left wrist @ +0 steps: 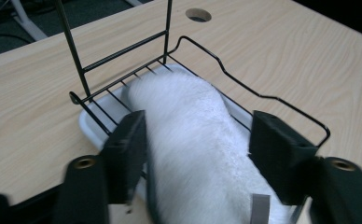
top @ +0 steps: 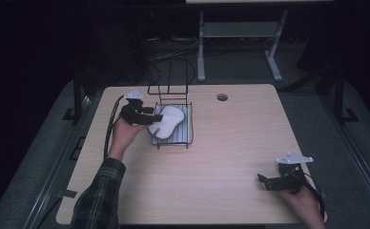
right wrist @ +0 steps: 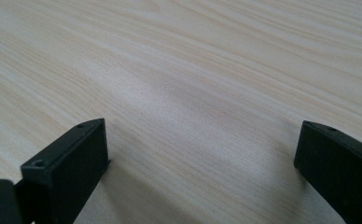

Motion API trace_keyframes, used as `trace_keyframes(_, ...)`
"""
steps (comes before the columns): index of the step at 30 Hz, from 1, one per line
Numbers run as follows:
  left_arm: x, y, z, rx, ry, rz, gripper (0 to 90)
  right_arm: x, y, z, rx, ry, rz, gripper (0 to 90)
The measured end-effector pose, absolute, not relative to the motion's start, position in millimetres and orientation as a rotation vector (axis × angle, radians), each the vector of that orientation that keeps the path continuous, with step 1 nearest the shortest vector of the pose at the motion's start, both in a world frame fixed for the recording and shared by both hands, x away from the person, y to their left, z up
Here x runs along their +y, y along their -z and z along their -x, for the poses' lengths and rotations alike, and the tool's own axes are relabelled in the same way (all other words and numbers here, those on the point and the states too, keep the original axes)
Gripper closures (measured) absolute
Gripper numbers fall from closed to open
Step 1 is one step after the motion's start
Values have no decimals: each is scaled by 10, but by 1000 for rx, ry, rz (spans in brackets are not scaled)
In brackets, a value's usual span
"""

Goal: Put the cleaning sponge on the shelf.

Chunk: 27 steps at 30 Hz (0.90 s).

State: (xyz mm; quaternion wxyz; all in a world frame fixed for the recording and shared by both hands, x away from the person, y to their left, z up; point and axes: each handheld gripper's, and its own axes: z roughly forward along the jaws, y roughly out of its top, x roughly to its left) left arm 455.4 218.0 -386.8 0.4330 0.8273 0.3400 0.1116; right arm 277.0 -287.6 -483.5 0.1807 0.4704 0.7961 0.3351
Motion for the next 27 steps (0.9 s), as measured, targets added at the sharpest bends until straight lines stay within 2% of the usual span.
trace_keyframes(7, 2247, 3896, -4406, 819, -280, -2114, 802, -2876, 4836, -2770, 2249, -947, -1329, 24)
trace_keyframes(10, 2223, 3950, -4342, 801, -269, -2128, 886, -2876, 4835, -2770, 2248, -947, -1329, 24)
trace_keyframes(19, 2045, 4215, -4290, 788, -209, -2192, 895, -2875, 4835, -2770, 2247, -946, -1331, 24)
trace_keyframes(27, 1905, 4246, -4287, 766, -190, -2182, 891, -2875, 4835, -2770, 2247, -946, -1331, 24)
